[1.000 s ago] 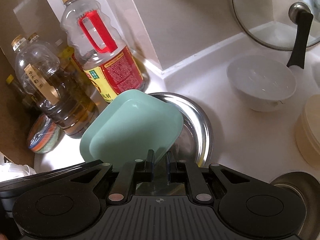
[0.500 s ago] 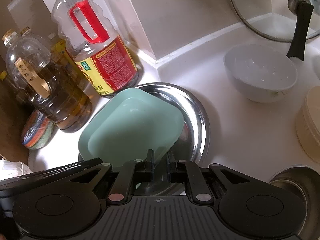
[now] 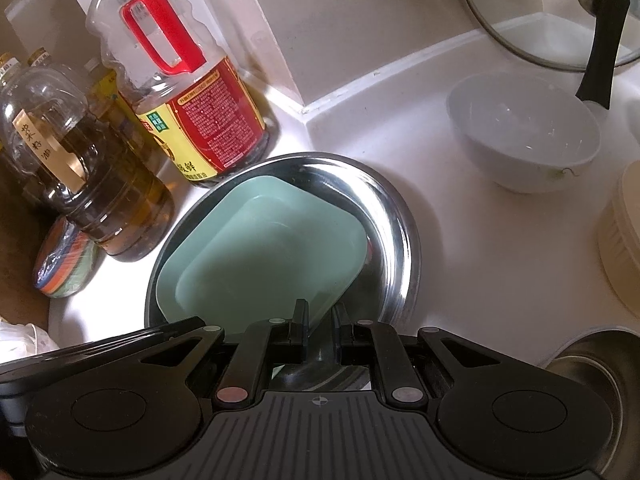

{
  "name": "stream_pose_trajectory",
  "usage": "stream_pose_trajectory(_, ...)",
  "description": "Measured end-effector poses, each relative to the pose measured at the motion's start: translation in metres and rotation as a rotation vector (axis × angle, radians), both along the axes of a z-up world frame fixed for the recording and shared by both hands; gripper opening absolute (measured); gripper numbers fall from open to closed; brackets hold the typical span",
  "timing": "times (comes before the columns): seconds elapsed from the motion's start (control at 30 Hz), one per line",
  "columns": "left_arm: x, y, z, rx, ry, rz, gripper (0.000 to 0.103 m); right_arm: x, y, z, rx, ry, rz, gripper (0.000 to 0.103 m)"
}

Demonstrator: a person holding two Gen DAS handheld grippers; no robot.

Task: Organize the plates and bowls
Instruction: 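Lower the green plate into the steel tray and open the right gripper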

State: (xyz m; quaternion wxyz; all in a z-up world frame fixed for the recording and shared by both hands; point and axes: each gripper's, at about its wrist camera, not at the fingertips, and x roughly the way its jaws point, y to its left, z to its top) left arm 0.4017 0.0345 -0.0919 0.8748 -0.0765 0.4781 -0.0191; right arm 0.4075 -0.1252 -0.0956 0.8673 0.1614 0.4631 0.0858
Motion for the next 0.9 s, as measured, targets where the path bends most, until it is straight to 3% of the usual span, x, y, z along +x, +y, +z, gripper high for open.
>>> stream_pose_trajectory(0.3, 0.003, 0.001, -0.0043, -0.009, 0.015, 0.002, 0.019, 0.0017, 0.0001, -0.0014, 0.0, 0.009, -0.008, 0.011)
stream_pose_trajectory(0.43, 0.003, 0.0009, -0.0037, 0.005, 0.003, 0.003, 0.027, 0.0034, 0.0, -0.0032, -0.014, 0.025, -0.027, 0.011)
stream_pose_trajectory(0.53, 0.0026, 0.0024, -0.0019, 0.009, -0.002, 0.006, 0.027, 0.0037, -0.0008, -0.0034, -0.019, 0.032, -0.032, 0.014)
stream_pose_trajectory(0.67, 0.0008, 0.0031, 0.0006, 0.009, -0.008, 0.008, 0.027, 0.0012, -0.0019, -0.0015, -0.015, 0.019, -0.038, 0.039)
stream_pose_trajectory(0.9, -0.0037, 0.0047, 0.0051, 0.01, -0.018, 0.009, 0.027, -0.0023, -0.0008, 0.0024, -0.014, 0.005, -0.031, 0.043)
